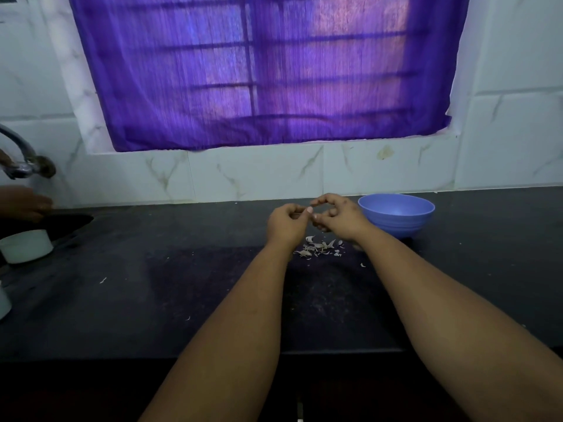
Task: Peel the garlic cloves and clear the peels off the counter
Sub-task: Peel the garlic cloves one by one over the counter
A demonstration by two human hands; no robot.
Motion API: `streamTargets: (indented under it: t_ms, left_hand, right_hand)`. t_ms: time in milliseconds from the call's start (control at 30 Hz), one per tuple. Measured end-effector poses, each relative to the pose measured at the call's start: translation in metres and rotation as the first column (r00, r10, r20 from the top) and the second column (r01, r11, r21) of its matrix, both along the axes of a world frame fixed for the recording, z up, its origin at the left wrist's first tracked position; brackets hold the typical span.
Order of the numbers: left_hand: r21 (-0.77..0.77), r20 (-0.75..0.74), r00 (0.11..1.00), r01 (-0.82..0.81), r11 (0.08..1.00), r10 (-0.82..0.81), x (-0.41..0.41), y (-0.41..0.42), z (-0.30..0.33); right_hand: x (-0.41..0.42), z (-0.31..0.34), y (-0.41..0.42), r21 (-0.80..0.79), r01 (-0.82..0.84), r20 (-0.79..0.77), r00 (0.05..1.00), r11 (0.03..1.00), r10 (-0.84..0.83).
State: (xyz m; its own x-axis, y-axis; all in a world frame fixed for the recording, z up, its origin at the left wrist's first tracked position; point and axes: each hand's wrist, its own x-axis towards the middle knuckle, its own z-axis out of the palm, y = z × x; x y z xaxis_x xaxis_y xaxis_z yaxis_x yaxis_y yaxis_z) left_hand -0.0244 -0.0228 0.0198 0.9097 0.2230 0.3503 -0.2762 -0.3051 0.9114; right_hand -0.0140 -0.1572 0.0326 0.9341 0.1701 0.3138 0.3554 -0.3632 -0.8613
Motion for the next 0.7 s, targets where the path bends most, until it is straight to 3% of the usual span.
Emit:
streamTargets:
  t_ms: [133,267,533,700]
  left_hand:
    - [-0.263,0.015,0.999,0.05,0.964,-0.048,-0.004,0.002,0.004]
    - [-0.507,0.044,0.986,0.16,0.847,-0.16,-0.01,0.005,0.008]
    - [-0.561,0.088,0.965,0.252,0.788,-0.245,-0.013,0.005,0.013]
    - [-0.499,0.113,0.962,0.27,0.823,-0.247,-0.016,0.004,0.015]
  right_hand:
    - [-0.006,0.006,0.011,0.177,-0.035,-0.016,0.999,0.984,0.038]
    - [-0.007,0.007,0.012,0.385,-0.094,-0.102,0.984,0.918,0.143]
    - [-0.008,0.012,0.01,0.697,-0.132,-0.15,0.934,0.705,0.323]
    - [-0.01,0.015,0.009,0.756,-0.103,-0.172,0.921,0.647,0.349]
